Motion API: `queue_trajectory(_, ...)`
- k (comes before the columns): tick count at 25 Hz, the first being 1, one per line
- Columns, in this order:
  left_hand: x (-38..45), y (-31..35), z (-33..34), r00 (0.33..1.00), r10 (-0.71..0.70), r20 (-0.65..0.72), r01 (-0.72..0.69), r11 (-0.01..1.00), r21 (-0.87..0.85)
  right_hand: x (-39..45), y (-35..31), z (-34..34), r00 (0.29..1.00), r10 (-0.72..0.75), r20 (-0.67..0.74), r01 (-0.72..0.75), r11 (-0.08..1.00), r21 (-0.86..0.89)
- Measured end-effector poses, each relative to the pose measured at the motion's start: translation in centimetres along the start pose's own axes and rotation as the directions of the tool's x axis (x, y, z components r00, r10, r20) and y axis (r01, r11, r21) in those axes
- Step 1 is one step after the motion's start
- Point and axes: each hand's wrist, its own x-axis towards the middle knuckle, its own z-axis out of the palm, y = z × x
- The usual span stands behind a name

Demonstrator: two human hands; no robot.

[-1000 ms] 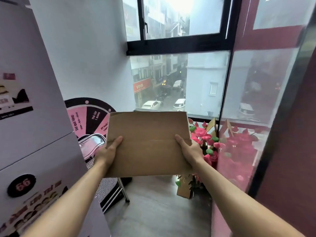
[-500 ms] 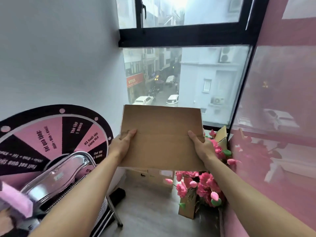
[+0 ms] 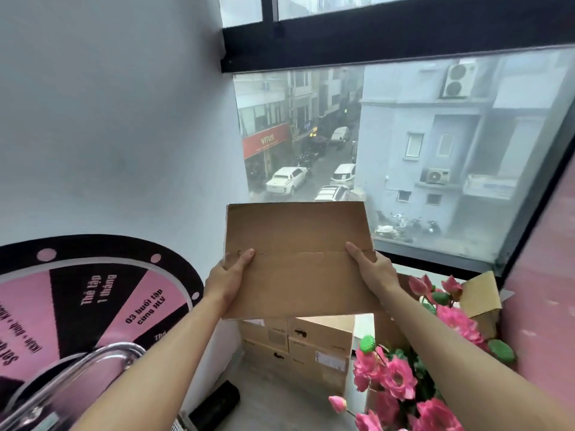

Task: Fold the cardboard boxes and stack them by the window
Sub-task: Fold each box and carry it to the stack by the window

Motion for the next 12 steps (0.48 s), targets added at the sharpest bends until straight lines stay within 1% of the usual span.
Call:
queue_trajectory(2, 4.3, -0.3, -0.1, 1.000, -0.024, -0.004, 0.024, 0.999, 0.029, 4.3, -0.3, 2.6, 0.999, 0.015, 0.036, -0.014, 1.000, -0.027)
queue_trajectory(4, 8.5, -0.6, 0.1, 0.998, -0.056, 0.022, 0.056, 0.998, 0.038, 7.8, 0.0, 5.3, 0.997, 0.035, 0.062, -0.034, 0.999, -0.029)
queue_trajectory(6, 14.1, -1.0, 0.5, 0.997, -0.073, 0.033, 0.072, 0.996, 0.045, 11.8, 0.7, 8.3, 0.997, 0.057, 0.045, -0.056, 0.998, -0.017)
queue_trajectory(8, 19.4, -2.0, 1.0, 0.993, -0.094, 0.071, 0.089, 0.993, 0.078, 15.1, 1.7, 11.2, 0.996, 0.089, 0.014, -0.089, 0.995, -0.035)
queue_trajectory(12, 27.2, -4.9, 2.5, 0.973, -0.183, 0.140, 0.162, 0.975, 0.149, 19.1, 4.4, 15.4, 0.978, 0.205, -0.049, -0.208, 0.976, -0.066)
